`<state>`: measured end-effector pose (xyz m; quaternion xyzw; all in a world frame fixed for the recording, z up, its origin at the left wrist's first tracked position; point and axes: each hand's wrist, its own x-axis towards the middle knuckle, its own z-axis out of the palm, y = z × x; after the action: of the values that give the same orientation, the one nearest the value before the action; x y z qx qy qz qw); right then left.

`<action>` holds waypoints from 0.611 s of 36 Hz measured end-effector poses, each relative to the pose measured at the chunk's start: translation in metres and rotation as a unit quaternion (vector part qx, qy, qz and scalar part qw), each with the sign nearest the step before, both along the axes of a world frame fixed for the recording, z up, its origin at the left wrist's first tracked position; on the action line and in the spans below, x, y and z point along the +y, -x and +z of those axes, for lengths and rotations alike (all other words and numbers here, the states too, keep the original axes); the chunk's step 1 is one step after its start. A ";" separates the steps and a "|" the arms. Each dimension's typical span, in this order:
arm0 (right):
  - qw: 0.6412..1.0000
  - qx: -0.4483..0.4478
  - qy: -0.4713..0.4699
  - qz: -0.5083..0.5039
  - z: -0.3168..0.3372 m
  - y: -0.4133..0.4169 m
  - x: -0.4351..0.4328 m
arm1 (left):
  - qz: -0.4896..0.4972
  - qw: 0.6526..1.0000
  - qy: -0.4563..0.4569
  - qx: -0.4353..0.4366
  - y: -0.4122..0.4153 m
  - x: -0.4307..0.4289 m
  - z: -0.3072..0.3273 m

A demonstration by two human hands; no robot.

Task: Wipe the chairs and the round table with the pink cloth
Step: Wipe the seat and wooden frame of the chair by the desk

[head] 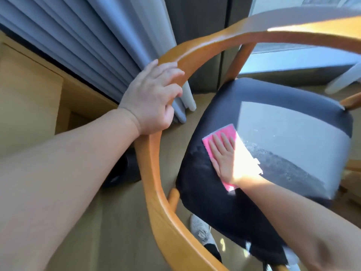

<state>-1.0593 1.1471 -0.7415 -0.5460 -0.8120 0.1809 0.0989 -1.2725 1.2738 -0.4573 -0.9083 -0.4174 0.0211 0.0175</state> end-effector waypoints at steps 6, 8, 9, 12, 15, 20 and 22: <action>0.999 -0.027 0.008 -0.028 0.026 0.010 -0.004 | -0.022 0.999 0.014 -0.027 0.005 0.000 -0.002; 0.999 -0.033 0.014 -0.015 0.037 0.022 -0.002 | -0.021 0.999 0.020 -0.023 0.003 -0.001 0.000; 0.999 -0.045 0.017 0.000 0.042 0.030 0.000 | -0.022 0.999 0.024 -0.017 0.003 -0.001 0.001; 0.995 -0.087 0.040 0.035 0.045 0.045 0.009 | -0.028 0.999 0.031 -0.007 0.005 0.000 -0.001; 0.992 -0.106 0.059 0.031 0.047 0.054 0.018 | -0.054 0.998 0.025 0.019 0.003 0.001 0.000; 0.991 -0.115 0.071 0.018 0.052 0.060 0.025 | -0.105 0.992 0.028 0.061 0.002 0.001 0.003; 0.994 -0.101 0.051 0.009 0.048 0.061 0.027 | -0.123 0.990 0.034 0.067 0.002 0.002 0.004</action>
<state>-1.1202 1.1738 -0.6931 -0.5587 -0.8123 0.1668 -0.0132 -1.2745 1.2759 -0.4535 -0.9493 -0.2997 0.0936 0.0170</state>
